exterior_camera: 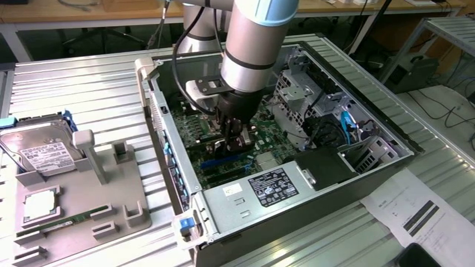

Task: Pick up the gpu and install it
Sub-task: 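Insert the gpu into the slot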

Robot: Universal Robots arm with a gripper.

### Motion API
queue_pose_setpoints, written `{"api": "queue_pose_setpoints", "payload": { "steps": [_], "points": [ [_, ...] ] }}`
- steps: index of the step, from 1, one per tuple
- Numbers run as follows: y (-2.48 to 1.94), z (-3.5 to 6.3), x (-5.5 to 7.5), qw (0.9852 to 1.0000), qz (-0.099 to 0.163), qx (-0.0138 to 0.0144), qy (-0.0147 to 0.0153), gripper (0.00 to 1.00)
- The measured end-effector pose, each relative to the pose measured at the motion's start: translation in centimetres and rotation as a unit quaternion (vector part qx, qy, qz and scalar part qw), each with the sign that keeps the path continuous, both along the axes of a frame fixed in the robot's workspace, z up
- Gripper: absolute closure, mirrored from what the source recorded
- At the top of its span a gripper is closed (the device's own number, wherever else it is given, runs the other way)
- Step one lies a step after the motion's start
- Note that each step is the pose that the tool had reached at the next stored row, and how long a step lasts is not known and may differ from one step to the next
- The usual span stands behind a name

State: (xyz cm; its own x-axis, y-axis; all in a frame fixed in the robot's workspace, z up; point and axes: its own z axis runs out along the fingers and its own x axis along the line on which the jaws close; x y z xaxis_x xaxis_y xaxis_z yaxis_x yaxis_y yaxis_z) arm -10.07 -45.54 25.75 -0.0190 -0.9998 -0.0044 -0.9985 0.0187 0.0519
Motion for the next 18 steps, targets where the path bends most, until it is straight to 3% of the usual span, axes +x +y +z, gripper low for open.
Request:
{"api": "queue_pose_setpoints", "payload": {
  "steps": [18],
  "points": [
    [-0.02, -0.77, 0.01, 1.0, -0.005, -0.0001, 0.0001, 0.73]
  ]
}}
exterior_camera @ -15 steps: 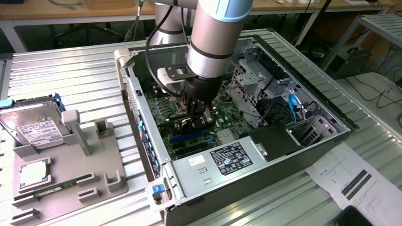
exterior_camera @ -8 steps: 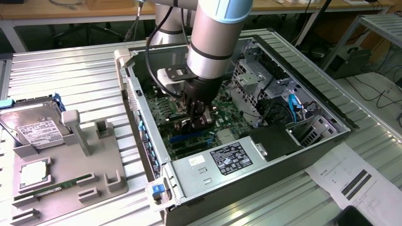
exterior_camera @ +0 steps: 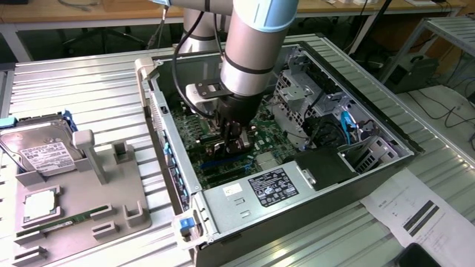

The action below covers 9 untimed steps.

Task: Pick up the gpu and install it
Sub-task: 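Insert the gpu into the slot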

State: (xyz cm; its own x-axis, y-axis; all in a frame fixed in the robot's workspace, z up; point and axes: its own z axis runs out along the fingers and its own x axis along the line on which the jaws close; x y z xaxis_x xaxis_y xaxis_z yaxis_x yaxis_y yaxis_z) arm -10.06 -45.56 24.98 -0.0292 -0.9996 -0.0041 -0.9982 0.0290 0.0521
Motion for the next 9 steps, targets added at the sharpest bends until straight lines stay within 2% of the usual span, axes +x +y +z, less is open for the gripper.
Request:
{"api": "queue_pose_setpoints", "payload": {
  "steps": [9],
  "points": [
    [0.01, 0.38, 0.09, 1.0, 0.0, 0.0003, 0.0033, 0.73]
  ]
}}
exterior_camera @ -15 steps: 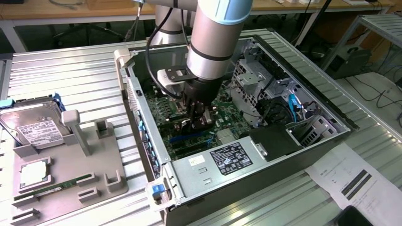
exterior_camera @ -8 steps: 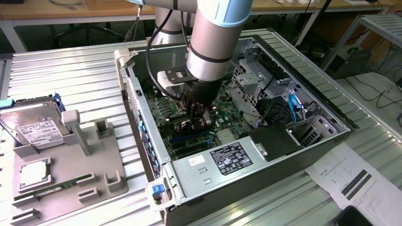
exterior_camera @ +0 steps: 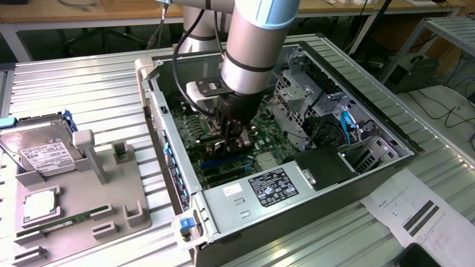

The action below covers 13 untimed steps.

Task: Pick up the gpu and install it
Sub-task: 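Insert the gpu into the slot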

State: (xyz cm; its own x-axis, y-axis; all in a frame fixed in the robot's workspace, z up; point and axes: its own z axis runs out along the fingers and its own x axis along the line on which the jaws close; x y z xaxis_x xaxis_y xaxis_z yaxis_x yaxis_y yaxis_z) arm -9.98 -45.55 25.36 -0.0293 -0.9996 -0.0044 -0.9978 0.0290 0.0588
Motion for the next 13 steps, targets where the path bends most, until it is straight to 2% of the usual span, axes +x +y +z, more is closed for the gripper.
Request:
{"api": "queue_pose_setpoints", "payload": {
  "steps": [3, 6, 13],
  "points": [
    [0.0, 0.0, 0.13, 1.0, 0.0, 0.0, 0.0022, 0.73],
    [0.0, 0.0, 0.3, 1.0, 0.0, -0.0001, 0.0081, 0.73],
    [-0.13, -0.02, 0.51, 1.0, 0.0, -0.0001, 0.0082, 0.73]
  ]
}}
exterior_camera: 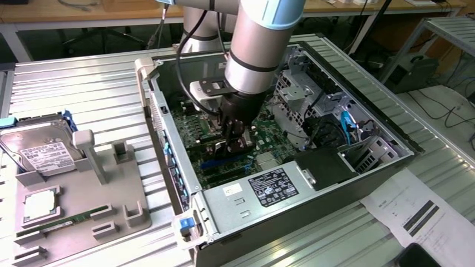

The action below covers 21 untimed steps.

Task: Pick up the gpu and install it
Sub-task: 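Insert the gpu into the slot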

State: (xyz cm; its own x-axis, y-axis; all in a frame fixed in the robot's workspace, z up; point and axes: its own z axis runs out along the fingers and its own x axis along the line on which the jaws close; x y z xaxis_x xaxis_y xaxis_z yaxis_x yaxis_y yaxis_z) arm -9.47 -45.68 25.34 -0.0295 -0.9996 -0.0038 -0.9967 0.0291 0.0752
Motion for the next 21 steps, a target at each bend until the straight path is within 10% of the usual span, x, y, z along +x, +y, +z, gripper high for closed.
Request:
{"api": "queue_pose_setpoints", "payload": {
  "steps": [5, 21],
  "points": [
    [0.04, -0.09, -0.18, 1.0, 0.001, 0.0, -0.0068, 0.73],
    [0.03, 0.47, -0.49, 1.0, 0.003, -0.0002, -0.0066, 0.73]
  ]
}}
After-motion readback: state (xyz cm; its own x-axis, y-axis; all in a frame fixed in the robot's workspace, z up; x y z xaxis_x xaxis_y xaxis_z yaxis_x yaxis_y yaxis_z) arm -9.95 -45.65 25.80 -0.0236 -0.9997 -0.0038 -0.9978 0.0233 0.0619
